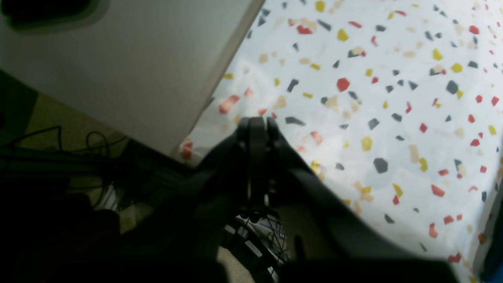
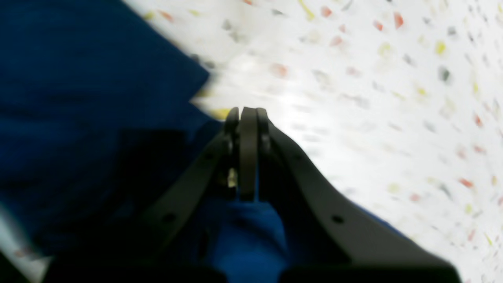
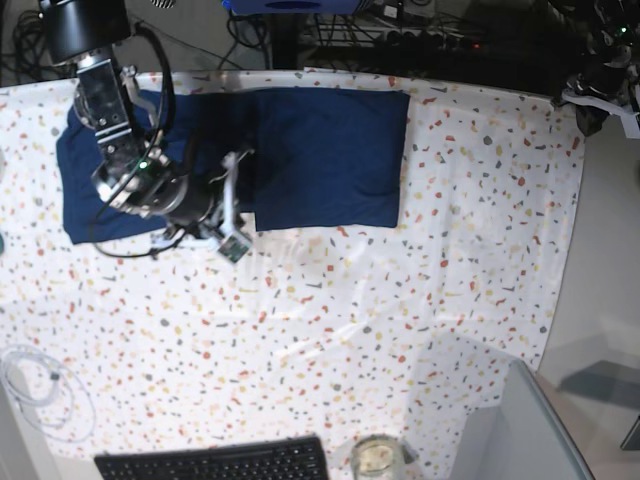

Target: Layout the t-shirt on the table in an organized manner, then fold the t-shirt properly

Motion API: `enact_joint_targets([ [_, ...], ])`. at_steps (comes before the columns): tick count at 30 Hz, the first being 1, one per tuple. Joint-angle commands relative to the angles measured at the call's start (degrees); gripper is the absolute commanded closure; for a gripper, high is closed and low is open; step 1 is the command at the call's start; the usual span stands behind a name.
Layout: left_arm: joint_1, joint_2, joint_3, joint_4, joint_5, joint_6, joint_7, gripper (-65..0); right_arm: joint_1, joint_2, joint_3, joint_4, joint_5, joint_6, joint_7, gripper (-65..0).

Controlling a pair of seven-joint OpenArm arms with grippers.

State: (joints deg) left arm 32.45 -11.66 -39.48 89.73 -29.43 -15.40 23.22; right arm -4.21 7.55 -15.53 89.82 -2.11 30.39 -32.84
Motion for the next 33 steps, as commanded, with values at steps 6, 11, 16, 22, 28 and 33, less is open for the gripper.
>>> enact_joint_targets([
  [6,0.3,0.98,11.57,6.05,-0.5,-0.47,-1.38,0.0,-0.14,-1.79,-8.43,0.42,0.66,-0.11,1.15,0.0],
  [11,-1.63,1.77,24.76,7.1,-0.5,-0.29,-1.55,0.0,0.47,-2.76,-8.87,0.16,0.66,-0.11,1.15,0.0],
  [16,-3.83,4.32,30.91,4.2,6.27,0.06,-1.46,0.0,1.88,-3.55,-8.6,-1.07,0.66,-0.11,-1.14,0.0],
  [22,-2.07,8.19,31.7,2.18,18.31,0.59,-1.46,0.0,1.44,-1.71,-8.34,-1.95,0.57,-0.11,-1.58,0.0],
  [28,-0.49,6.78,31.35,2.27,18.49,0.59,-1.46,0.0,1.44,-1.27,-8.25,-2.66,0.57,-0.11,-1.58,0.0],
  [33,1.09,6.52,31.09,5.78,18.49,0.59,-1.55,0.0,1.35,-1.27,-8.25,-2.66,0.57,-0.11,-1.58,0.0],
])
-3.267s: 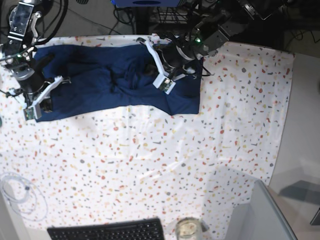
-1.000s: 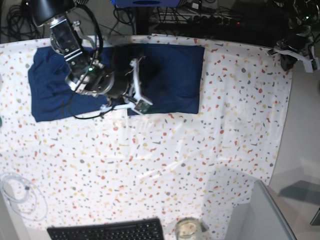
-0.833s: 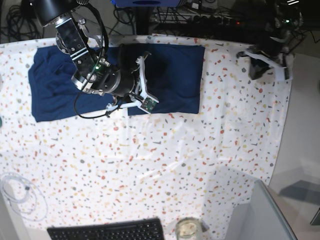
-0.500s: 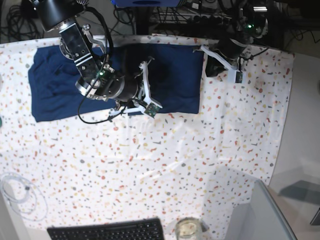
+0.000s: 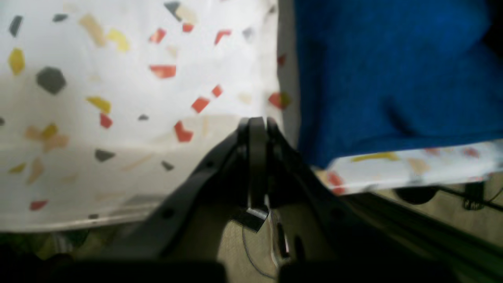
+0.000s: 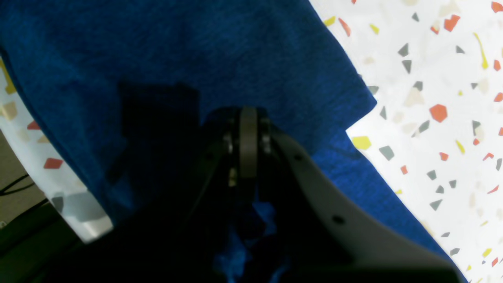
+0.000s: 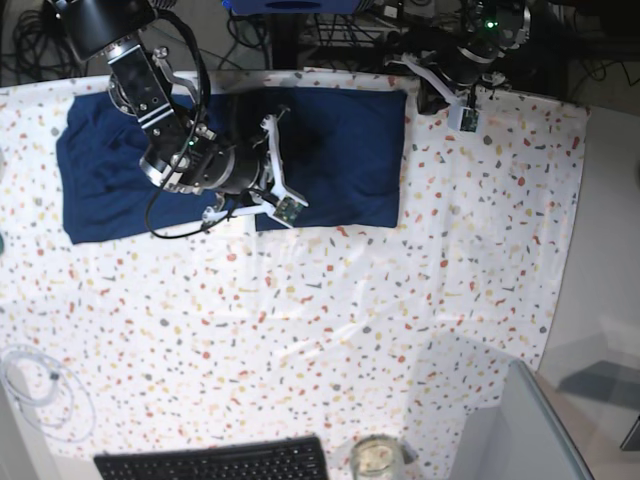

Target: Layout the t-shirt on the table in an organized manner, then fold the t-shirt properly

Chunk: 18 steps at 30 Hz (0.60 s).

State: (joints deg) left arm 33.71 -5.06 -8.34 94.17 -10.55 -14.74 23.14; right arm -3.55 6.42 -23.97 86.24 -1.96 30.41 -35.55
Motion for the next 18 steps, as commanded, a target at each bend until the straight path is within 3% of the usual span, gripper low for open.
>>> enact_joint_targets([
  [1,-0.44,0.0,-0.15,2.14,-0.4,-0.07,-1.47,0.0,0.69,-0.13,0.19,0.93,0.42,-0.13,1.13,0.0],
  [8,-3.87,1.15,3.55,1.35,-0.05,-0.07,-1.11,0.0,-0.1,-0.39,0.1,1.1,0.42,-0.13,1.13,0.0],
  [14,-3.69,-2.98,16.91,-2.26,-0.05,0.02,-1.11,0.0,-0.45,-0.13,0.1,1.02,0.42,-0.13,1.13,0.0],
  [18,-2.73,-4.04,18.05,-2.17,0.13,0.19,-1.03,0.0,-0.45,-0.13,0.19,1.1,0.42,-0.13,1.13,0.0],
])
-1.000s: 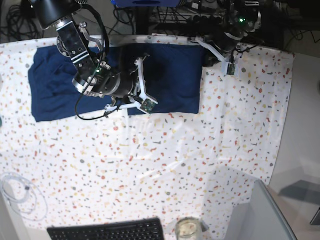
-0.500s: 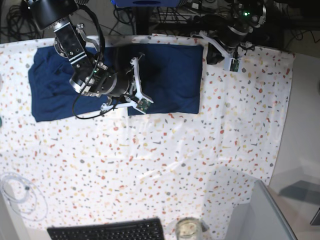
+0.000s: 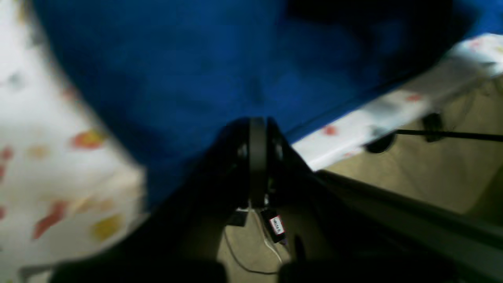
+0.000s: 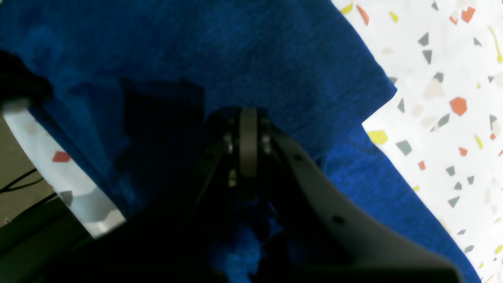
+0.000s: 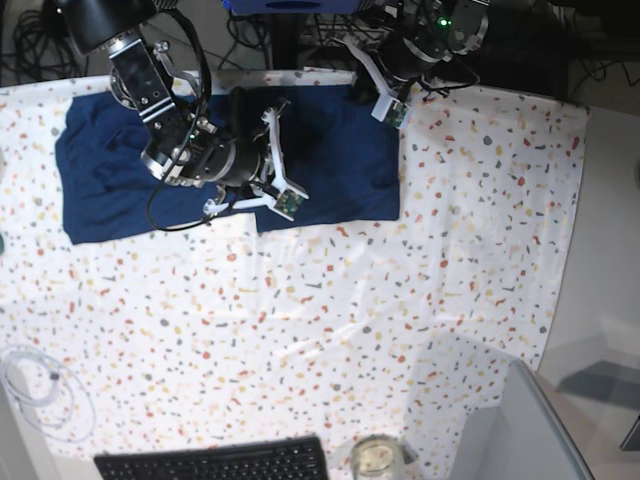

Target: Layout the t-shirt on the table in an organized manner, then fold the t-shirt properly

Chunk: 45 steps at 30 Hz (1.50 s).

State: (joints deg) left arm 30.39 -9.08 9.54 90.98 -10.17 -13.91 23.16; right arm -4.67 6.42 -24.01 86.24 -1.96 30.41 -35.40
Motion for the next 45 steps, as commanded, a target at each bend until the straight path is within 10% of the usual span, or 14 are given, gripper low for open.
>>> enact_joint_targets([
  [1,0.95,-0.46,0.17,1.28,-0.24,-0.64,-1.05,0.0,0.67,-0.13,0.23,1.1,0.42,-0.13,0.98,0.0],
  [37,-1.25,-1.86,-4.13,5.94,-0.33,4.81,-1.05,0.0,0.31,0.05,0.49,2.07,0.42,-0.22,1.24,0.0],
  [45,0.16,-1.95,-4.13,7.79,-0.24,4.81,-1.05,0.0,2.86,-5.32,11.22,2.33,0.77,-0.13,0.89,-8.3],
])
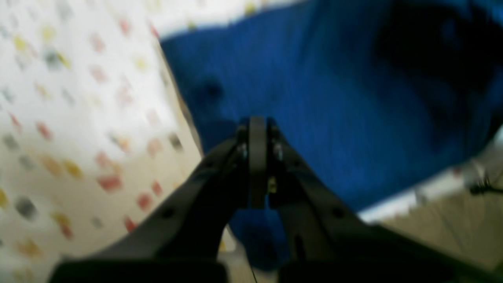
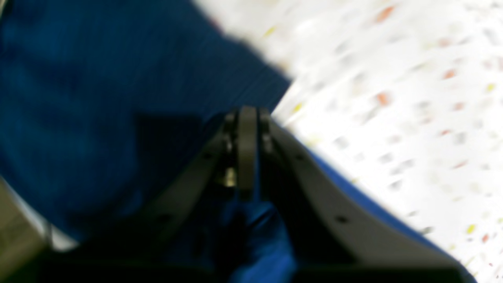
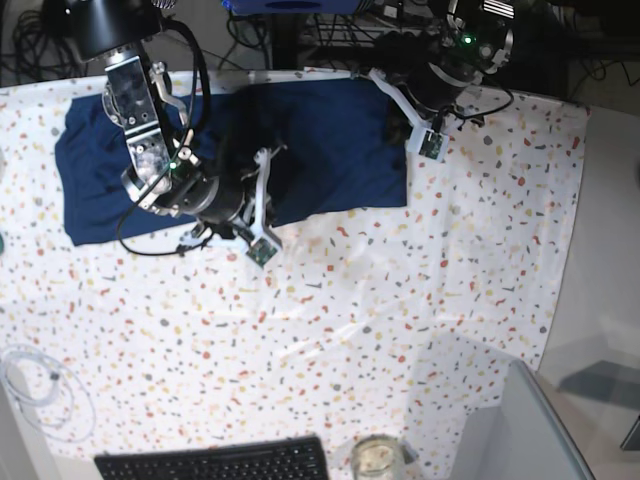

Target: Layout the t-shirt on the table in an organized manner, then fold the t-shirt properly

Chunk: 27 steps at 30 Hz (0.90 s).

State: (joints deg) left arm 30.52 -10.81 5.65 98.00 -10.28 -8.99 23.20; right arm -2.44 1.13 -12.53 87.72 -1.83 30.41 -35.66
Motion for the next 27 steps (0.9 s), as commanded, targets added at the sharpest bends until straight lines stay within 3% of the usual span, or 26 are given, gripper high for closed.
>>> enact_joint_targets([
  [1,0.64,-0.58,-1.3,0.69,-0.13,-0.1,-1.18,0.0,0.9,-0.73,0.8,0.5,0.64,-0.13,1.15,-14.1],
  [5,3.37,-0.93,-11.06,-0.19,-0.66,-0.19,-1.35,0.0,2.57,-2.4,2.12,-3.9,0.55,-0.13,1.33,-32.7],
  [8,4.51,-0.75,-19.41,-1.51,-0.66,-0.46,-1.44,0.0,5.56,-2.75,2.12,-11.11,0.64,-0.13,1.59,-41.3],
  [14,4.95,-0.93,-30.05,-3.27,-0.66,-0.98,-1.44,0.0,8.02,-3.37,2.38,-16.91,0.73,-0.13,1.68,-41.9],
  [17,4.69,-0.58,-32.77,-3.62,-0.66,-5.12,-1.35,0.0,8.02,-3.46,2.29,-17.09,0.73,0.22,1.68,-41.6],
  [18,4.6,-0.58,-33.03,-3.62,-0.66,-6.08,-1.35,0.0,8.02,-3.46,2.21,-17.17,0.73,0.22,1.68,-39.9],
  [20,4.6,-0.58,-33.12,-3.71,-0.66,-6.17,-1.35,0.0,7.93,-3.46,2.12,-17.17,0.73,0.22,1.51,-30.0],
  [23,4.25,-0.58,-33.12,-4.5,-0.66,-6.17,-1.35,0.0,7.4,-3.54,2.29,-16.56,0.73,0.31,1.24,-3.6],
  [24,3.72,-0.58,-33.3,-5.2,-0.66,-6.17,-1.35,0.0,6.96,-3.54,2.38,-16.29,0.73,0.31,1.07,0.0],
  [27,2.66,-0.66,-33.65,-7.67,-0.66,-6.17,-1.35,0.0,4.77,-3.37,2.47,-13.04,0.73,0.31,-0.25,-2.1],
])
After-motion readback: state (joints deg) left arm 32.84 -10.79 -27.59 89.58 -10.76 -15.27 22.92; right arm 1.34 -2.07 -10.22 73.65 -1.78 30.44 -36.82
